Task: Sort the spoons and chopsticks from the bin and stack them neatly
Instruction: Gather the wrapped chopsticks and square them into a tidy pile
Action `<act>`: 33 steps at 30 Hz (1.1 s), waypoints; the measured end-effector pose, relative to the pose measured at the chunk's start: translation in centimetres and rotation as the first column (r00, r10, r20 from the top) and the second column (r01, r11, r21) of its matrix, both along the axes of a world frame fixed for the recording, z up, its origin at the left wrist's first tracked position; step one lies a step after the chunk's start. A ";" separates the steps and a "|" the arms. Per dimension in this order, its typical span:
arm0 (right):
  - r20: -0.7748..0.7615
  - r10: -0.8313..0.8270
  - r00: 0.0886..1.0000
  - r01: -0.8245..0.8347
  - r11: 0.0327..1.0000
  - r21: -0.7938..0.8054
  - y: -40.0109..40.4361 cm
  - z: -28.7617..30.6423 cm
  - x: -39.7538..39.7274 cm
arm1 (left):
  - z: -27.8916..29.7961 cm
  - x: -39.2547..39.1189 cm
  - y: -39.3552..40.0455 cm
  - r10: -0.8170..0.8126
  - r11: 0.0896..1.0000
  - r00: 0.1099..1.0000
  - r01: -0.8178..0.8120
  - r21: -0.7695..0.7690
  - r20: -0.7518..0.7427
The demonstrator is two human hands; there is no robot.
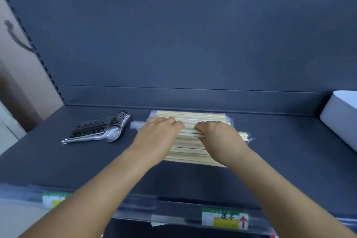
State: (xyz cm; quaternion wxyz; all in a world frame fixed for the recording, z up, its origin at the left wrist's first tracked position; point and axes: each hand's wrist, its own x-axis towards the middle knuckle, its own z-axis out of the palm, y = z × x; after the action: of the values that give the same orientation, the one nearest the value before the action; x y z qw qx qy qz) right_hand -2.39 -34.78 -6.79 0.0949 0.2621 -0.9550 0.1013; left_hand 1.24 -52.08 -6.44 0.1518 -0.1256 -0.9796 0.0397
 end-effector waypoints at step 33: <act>0.081 -0.055 0.995 0.055 0.998 0.001 0.2 -4.5 3.4 | -5.7 0.6 -2.5 -0.126 0.988 0.981 0.110 0.111 0.145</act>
State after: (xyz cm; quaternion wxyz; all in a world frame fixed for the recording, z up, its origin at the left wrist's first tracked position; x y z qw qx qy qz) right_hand 0.98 -34.59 -11.27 0.0592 0.2312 -0.9649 0.1099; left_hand 1.82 -54.60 -12.16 0.0851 -0.1782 -0.9799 -0.0293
